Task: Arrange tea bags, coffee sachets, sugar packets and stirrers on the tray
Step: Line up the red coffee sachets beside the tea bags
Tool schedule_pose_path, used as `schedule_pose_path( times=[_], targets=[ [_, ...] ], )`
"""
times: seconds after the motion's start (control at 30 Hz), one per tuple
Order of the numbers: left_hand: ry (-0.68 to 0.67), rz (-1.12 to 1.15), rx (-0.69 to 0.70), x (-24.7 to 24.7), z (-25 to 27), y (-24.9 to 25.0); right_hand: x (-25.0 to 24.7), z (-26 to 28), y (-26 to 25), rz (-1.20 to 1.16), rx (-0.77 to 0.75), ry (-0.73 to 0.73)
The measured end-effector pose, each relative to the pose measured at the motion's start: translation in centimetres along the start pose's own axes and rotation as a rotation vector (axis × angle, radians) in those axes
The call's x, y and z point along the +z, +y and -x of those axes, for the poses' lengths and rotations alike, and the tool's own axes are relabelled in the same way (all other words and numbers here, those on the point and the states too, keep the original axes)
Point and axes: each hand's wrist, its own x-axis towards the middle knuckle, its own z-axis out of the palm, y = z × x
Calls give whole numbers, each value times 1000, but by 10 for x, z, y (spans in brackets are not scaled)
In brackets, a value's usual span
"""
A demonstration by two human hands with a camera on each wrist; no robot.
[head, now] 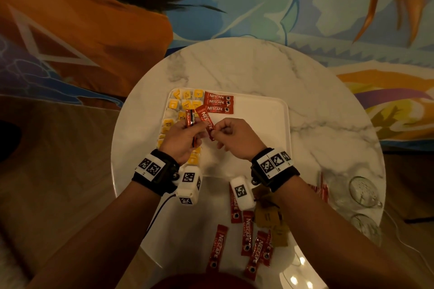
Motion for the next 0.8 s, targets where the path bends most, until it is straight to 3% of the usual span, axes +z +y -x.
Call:
schedule_pose_path(
  times=[0.13, 0.4, 0.6, 0.8],
  targets=[
    [29, -33, 26, -3, 0, 3, -7, 3, 1, 15, 22, -14],
    [38, 9, -5, -3, 4, 9, -18, -2, 7, -112, 8, 190],
    [50, 163, -93, -8, 3, 10, -31, -25, 15, -57, 32, 302],
    [-141, 76, -88, -14, 13, 12, -38, -53, 28, 107, 108, 319]
  ],
)
